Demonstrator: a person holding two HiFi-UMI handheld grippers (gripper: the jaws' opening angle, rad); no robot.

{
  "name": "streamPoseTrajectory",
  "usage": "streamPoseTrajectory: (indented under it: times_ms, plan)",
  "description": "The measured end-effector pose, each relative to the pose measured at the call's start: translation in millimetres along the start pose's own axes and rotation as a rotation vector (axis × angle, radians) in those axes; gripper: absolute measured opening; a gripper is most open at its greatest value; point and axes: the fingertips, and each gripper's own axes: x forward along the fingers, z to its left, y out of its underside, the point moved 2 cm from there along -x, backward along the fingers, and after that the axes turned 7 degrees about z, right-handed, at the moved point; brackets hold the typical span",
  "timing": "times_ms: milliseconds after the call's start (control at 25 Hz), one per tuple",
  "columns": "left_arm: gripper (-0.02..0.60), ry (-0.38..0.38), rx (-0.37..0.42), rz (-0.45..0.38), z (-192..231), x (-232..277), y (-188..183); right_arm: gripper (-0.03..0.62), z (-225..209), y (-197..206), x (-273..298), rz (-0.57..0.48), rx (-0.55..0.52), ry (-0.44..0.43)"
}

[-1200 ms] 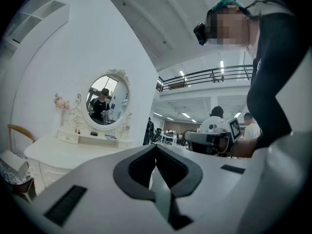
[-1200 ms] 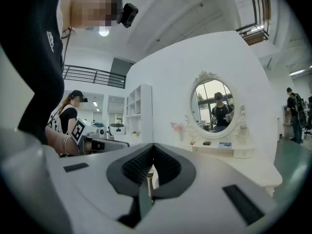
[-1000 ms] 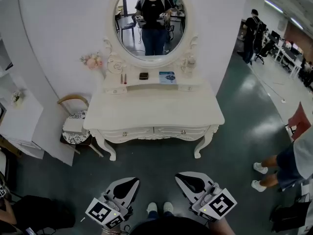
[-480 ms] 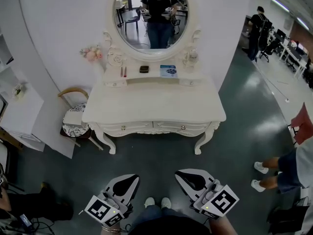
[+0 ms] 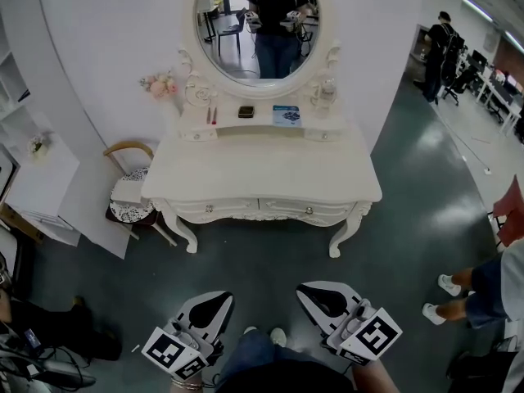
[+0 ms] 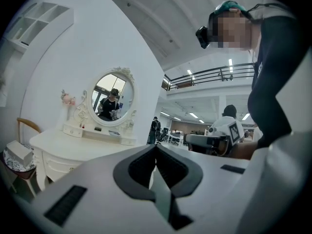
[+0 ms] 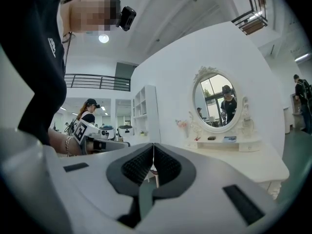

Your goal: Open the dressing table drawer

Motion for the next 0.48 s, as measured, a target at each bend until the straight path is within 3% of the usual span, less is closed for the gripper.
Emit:
streamPoseTrajectory:
  times_ms: [480]
  plan:
    - [0.017,-0.062,-0.027,0.008,7.7,-6.2,11.0,0.018,-7.1,21.1,11.9,0.056,0.007,-0.046]
